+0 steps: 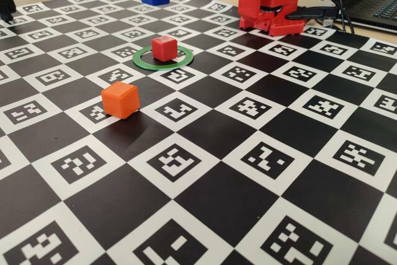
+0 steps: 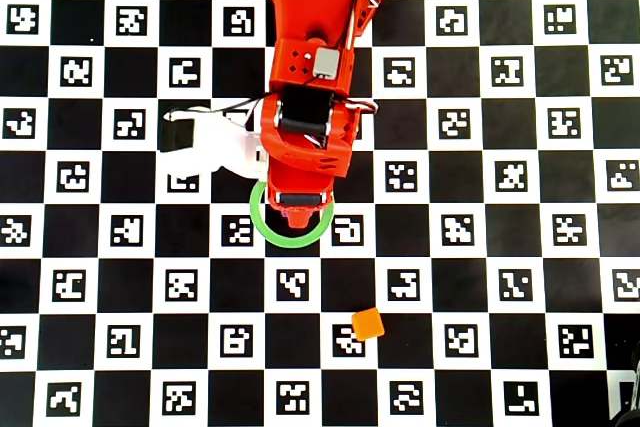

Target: Grab the red cube then put it in the green circle then put the blue cube on top and finally the orange cube on top

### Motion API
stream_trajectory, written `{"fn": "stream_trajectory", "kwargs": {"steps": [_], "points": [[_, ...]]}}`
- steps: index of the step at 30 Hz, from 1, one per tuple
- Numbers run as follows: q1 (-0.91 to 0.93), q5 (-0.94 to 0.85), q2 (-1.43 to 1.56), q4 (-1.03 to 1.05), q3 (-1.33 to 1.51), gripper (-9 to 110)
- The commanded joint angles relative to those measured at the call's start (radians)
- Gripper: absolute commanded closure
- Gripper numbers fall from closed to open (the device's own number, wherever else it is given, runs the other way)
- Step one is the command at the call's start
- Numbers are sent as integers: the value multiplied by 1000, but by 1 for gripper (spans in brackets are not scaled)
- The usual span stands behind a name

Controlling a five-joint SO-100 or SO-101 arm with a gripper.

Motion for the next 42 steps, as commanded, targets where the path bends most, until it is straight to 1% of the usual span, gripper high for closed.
{"fn": "stream_trajectory", "kwargs": {"steps": [1,17,25,42], "points": [[0,-12,5,-48,21,94],[40,-51,-25,-196,172,94],[52,-44,-31,-207,179,94],[5,-11,-31,-212,198,94]]}}
